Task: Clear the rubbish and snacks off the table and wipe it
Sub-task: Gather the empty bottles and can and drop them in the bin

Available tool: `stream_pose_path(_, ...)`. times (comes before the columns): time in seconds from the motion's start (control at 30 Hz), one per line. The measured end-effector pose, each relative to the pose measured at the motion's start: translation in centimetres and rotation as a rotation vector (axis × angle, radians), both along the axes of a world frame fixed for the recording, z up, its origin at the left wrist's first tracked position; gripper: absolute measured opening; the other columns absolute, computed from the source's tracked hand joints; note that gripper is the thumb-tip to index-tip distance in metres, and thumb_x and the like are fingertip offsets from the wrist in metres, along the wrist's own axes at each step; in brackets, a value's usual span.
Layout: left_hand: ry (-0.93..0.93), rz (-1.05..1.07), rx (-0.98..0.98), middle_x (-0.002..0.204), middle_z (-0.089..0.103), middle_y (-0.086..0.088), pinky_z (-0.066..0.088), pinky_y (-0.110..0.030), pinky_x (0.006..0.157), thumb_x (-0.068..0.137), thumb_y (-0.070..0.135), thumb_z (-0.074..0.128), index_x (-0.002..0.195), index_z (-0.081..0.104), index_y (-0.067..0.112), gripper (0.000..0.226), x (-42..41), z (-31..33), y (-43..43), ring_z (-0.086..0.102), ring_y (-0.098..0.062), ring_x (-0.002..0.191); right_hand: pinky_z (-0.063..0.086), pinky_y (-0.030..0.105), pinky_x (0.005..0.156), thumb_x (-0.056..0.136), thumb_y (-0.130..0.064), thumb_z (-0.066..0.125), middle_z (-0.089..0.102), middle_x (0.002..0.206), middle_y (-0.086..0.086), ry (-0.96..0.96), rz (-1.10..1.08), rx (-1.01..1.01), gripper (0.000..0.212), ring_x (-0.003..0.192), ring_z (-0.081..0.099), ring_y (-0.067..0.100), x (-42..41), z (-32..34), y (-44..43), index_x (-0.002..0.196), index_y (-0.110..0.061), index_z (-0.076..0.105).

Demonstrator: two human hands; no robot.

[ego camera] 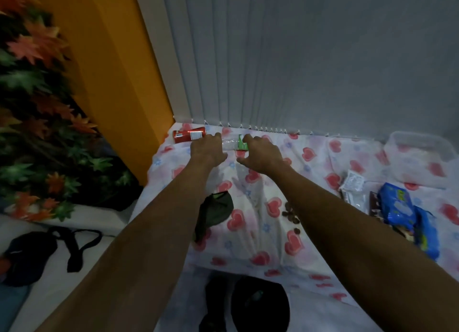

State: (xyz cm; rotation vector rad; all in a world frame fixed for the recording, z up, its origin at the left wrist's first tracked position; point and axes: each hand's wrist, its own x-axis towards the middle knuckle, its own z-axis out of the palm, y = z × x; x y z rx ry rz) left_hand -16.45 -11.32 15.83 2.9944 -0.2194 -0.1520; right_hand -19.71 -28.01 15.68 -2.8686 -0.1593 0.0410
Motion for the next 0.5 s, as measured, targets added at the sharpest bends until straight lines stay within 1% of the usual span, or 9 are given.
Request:
stream_pose_path(0.13,0.084,-0.050,0.031,0.120,0.068,-0.009,0.058,-0.039,0.086,0.092,0.047,0.067,0.132,0.053,0.017,0.052,7.1,-4.3,1.5,0.068,-0.028,0.103,0.059,0.047,0.080,0.081,-0.050,0.070,0.063,0.115,0.011,0.109,-0.039,0.000,0.064,0.101,0.065,0.032,6.2,-4.0,1.7,0.131,-0.019,0.046)
stream_pose_path(0.23,0.097,-0.071,0.067,0.115,0.068,-0.011,0.057,-0.039,0.085,0.089,0.043,0.071,0.128,0.056,0.015,0.051,11.7,-6.9,2.9,0.069,-0.029,0.101,0.055,0.048,0.089,0.080,-0.046,0.072,0.059,0.125,0.017,0.139,-0.070,-0.047,0.069,0.112,0.058,0.038,9.9,-6.4,2.3,0.136,-0.016,0.044)
stream_pose_path(0.27,0.054,-0.106,0.105,0.110,0.069,-0.012,0.057,-0.038,0.080,0.084,0.039,0.075,0.123,0.060,0.012,0.049,13.0,-7.8,3.5,0.070,-0.030,0.097,0.053,0.049,0.092,0.081,-0.045,0.072,0.057,0.129,0.019,0.136,-0.075,-0.077,0.070,0.116,0.055,0.040,10.9,-7.1,2.4,0.138,-0.015,0.043)
stream_pose_path(0.33,-0.089,-0.161,0.197,0.088,0.070,-0.014,0.055,-0.033,0.062,0.067,0.026,0.084,0.099,0.070,0.007,0.040,15.0,-9.9,4.8,0.069,-0.029,0.073,0.048,0.049,0.095,0.082,-0.042,0.073,0.052,0.133,0.022,0.148,-0.079,-0.150,0.074,0.119,0.051,0.042,12.7,-8.3,2.2,0.141,-0.014,0.039)
stream_pose_path(0.37,-0.150,-0.170,0.223,0.080,0.068,-0.014,0.053,-0.030,0.056,0.061,0.022,0.085,0.091,0.071,0.006,0.037,15.8,-10.6,5.3,0.066,-0.028,0.065,0.047,0.049,0.095,0.082,-0.041,0.073,0.050,0.134,0.022,0.151,-0.082,-0.183,0.075,0.119,0.050,0.042,13.6,-8.8,2.1,0.142,-0.013,0.037)
stream_pose_path(0.4,-0.140,-0.175,0.242,0.082,0.068,-0.014,0.052,-0.030,0.057,0.062,0.022,0.084,0.092,0.071,0.006,0.036,16.7,-11.1,5.7,0.066,-0.028,0.067,0.046,0.049,0.096,0.081,-0.040,0.074,0.048,0.136,0.022,0.155,-0.086,-0.210,0.077,0.120,0.049,0.042,14.6,-9.4,1.9,0.143,-0.014,0.036)
stream_pose_path(0.43,-0.086,-0.138,0.252,0.094,0.069,-0.016,0.055,-0.033,0.065,0.069,0.024,0.083,0.101,0.070,0.006,0.040,17.6,-11.8,5.8,0.068,-0.030,0.080,0.044,0.051,0.098,0.080,-0.039,0.075,0.046,0.138,0.022,0.164,-0.085,-0.235,0.079,0.123,0.047,0.042,15.4,-10.0,1.8,0.143,-0.015,0.035)
stream_pose_path(0.47,-0.046,-0.092,0.244,0.111,0.068,-0.018,0.056,-0.038,0.078,0.078,0.029,0.079,0.115,0.067,0.006,0.045,18.2,-12.4,5.9,0.068,-0.032,0.099,0.043,0.053,0.101,0.079,-0.039,0.077,0.044,0.141,0.021,0.177,-0.078,-0.256,0.082,0.127,0.044,0.042,16.2,-10.6,1.8,0.144,-0.016,0.034)
stream_pose_path(0.5,-0.034,-0.050,0.245,0.128,0.064,-0.019,0.053,-0.044,0.094,0.085,0.032,0.075,0.128,0.062,0.005,0.052,18.8,-12.6,6.1,0.062,-0.035,0.118,0.041,0.055,0.104,0.078,-0.039,0.077,0.042,0.144,0.020,0.185,-0.060,-0.279,0.083,0.131,0.041,0.043,16.9,-11.3,1.7,0.144,-0.017,0.033)
